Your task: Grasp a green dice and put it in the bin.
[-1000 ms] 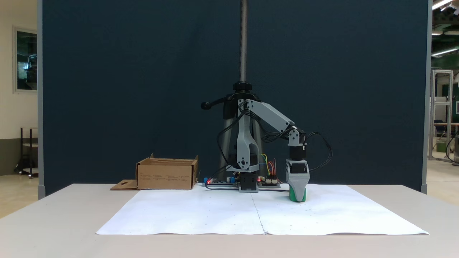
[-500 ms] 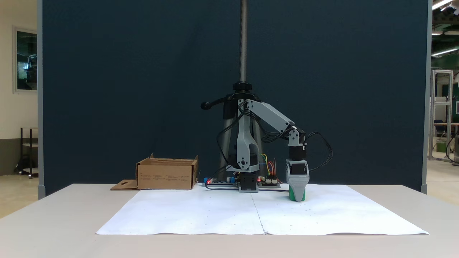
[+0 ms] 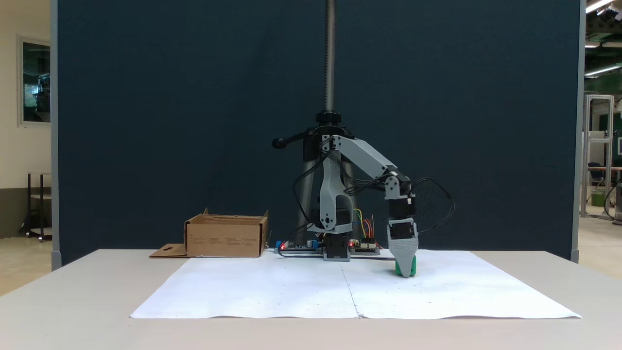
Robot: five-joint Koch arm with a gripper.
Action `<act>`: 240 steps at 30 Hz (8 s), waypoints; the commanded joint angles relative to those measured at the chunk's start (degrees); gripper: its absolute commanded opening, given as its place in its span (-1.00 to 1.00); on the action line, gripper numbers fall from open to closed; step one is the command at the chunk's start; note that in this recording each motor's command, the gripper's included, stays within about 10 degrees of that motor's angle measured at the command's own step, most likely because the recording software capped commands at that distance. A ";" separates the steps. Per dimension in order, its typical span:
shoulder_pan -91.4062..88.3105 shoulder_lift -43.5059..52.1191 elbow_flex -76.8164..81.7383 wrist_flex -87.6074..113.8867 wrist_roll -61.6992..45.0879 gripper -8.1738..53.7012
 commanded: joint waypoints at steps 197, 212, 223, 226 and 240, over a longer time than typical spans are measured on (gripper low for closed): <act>43.07 46.76 54.32 -106.68 -67.76 0.69; 43.68 46.67 54.32 -118.90 -67.85 0.66; 42.98 46.67 54.32 -119.36 -66.97 0.69; 43.07 46.67 54.32 -119.44 -67.06 0.72; 43.15 46.67 54.32 -119.44 -67.41 0.72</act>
